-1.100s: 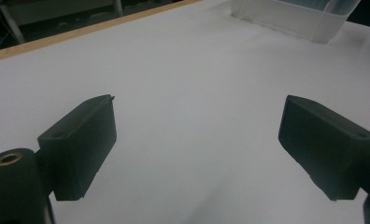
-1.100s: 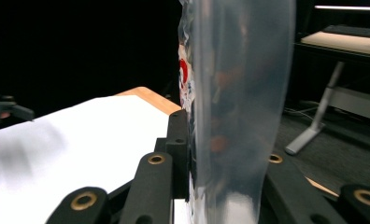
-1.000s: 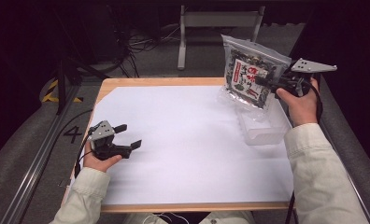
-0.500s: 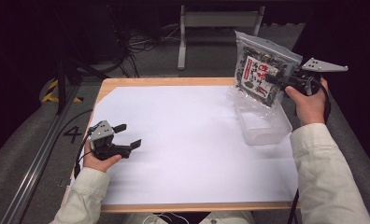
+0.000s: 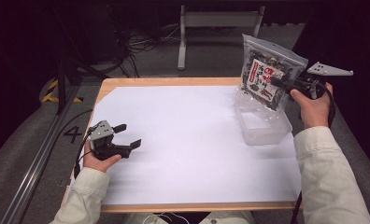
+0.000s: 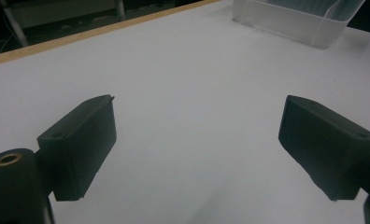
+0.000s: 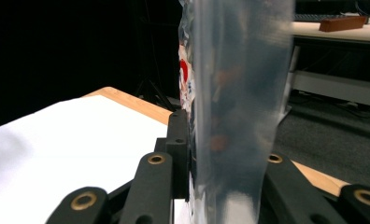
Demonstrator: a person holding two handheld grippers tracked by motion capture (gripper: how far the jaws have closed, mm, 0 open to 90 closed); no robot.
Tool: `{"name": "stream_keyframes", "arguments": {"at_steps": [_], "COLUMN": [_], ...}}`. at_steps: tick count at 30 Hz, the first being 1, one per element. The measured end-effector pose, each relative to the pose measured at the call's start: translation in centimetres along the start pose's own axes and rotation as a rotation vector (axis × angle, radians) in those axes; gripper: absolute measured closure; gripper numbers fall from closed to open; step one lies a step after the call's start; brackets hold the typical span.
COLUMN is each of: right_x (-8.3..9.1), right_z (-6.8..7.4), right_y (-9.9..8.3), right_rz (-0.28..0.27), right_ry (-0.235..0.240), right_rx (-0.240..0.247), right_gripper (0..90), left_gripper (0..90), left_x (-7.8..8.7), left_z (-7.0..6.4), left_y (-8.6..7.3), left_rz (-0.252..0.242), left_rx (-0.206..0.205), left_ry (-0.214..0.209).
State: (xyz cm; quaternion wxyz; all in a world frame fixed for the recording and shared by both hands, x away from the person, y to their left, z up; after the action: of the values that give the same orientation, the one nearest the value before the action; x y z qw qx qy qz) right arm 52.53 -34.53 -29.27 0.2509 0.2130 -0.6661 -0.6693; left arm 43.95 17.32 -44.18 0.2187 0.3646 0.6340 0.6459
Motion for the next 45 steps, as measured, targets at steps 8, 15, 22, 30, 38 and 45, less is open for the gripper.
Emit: {"name": "stream_keyframes", "arguments": {"at_steps": [8,15,22,30,38,45], "right_x": [0.7,1.2,1.3,1.5,1.3,1.3], "right_z": [-0.8,-1.2,-1.5,-1.7,-1.6,-1.8], "right_y": [-1.4,-2.5,-3.8,-4.6,-5.9,-7.0], "right_rz": [0.0,0.009,0.021,0.031,0.071,0.069], "right_ry": [-0.018,-0.028,-0.039,-0.048,-0.049,-0.055], "right_rx": [-0.033,-0.053,-0.058,-0.039,-0.033,-0.061], "right_gripper": [74.7,74.7,74.7,74.7,74.6,74.6], "left_gripper": [12.2,12.2,12.2,12.2,12.2,12.2], "left_x": [0.0,0.0,0.0,0.0,0.0,0.0], "left_z": [0.0,0.0,0.0,0.0,0.1,0.1], "left_y": [-0.1,-0.1,-0.1,-0.1,-0.1,-0.1], "left_rz": [0.006,0.007,0.007,0.008,0.006,0.011], "left_rx": [-0.008,-0.001,0.0,-0.001,-0.005,-0.007], "left_ry": [-0.003,-0.003,-0.001,0.0,0.004,0.003]}}
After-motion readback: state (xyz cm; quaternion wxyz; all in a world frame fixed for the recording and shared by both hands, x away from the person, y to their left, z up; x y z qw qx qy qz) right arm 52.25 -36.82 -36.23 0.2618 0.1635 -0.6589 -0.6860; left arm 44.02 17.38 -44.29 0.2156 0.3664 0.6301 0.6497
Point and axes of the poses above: each handheld gripper's, and its own axes: x roughly backward along the jaws, y roughly out of its top, z roughly to its left, the point moved 7 cm from there along -x, roughly forward along the jaws, and after that the axes turned 12 degrees about -z, right-handed, at the moved point
